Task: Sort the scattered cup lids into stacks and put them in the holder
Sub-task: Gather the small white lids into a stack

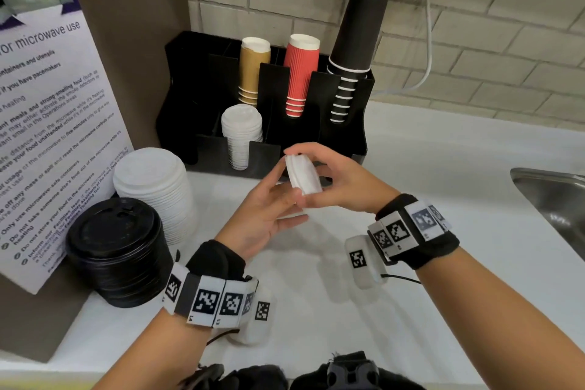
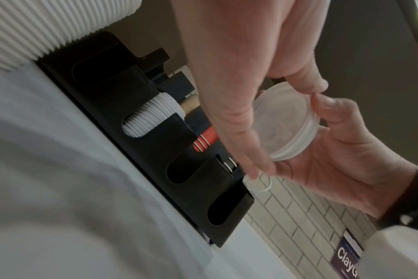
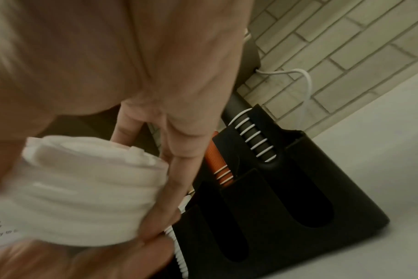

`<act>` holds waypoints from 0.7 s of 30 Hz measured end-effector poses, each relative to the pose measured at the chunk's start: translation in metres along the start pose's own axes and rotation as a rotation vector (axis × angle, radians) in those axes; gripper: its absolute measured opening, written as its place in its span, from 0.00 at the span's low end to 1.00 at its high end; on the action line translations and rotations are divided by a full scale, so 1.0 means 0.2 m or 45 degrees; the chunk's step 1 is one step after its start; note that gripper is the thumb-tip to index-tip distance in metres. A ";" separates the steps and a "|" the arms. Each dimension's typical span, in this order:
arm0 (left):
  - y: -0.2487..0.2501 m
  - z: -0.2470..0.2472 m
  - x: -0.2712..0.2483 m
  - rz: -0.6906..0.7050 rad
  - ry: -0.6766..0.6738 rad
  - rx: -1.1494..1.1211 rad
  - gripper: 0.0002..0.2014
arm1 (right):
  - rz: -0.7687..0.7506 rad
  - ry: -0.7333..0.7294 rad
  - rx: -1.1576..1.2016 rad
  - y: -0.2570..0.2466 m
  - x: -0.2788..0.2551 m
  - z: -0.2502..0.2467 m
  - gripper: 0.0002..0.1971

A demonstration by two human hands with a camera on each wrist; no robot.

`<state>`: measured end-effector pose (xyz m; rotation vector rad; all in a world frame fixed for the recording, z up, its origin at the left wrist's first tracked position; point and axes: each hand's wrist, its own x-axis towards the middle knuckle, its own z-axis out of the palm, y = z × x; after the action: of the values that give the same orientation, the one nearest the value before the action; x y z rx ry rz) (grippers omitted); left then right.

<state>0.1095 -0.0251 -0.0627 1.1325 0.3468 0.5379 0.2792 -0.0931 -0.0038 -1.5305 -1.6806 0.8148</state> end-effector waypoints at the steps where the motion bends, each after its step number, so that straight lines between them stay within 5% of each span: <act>1: 0.01 0.00 0.00 0.028 0.018 -0.035 0.41 | -0.008 0.002 0.020 -0.01 0.00 0.00 0.33; 6: 0.02 -0.04 0.00 0.066 0.099 -0.083 0.34 | -0.031 0.000 -0.100 -0.02 0.02 0.00 0.33; 21: 0.02 -0.06 0.00 0.007 0.113 -0.178 0.29 | -0.007 -0.059 0.157 -0.03 0.05 0.00 0.36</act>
<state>0.1014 -0.0141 -0.0633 0.9768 0.3771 0.6092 0.2749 -0.0848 0.0023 -1.4319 -1.6354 0.9396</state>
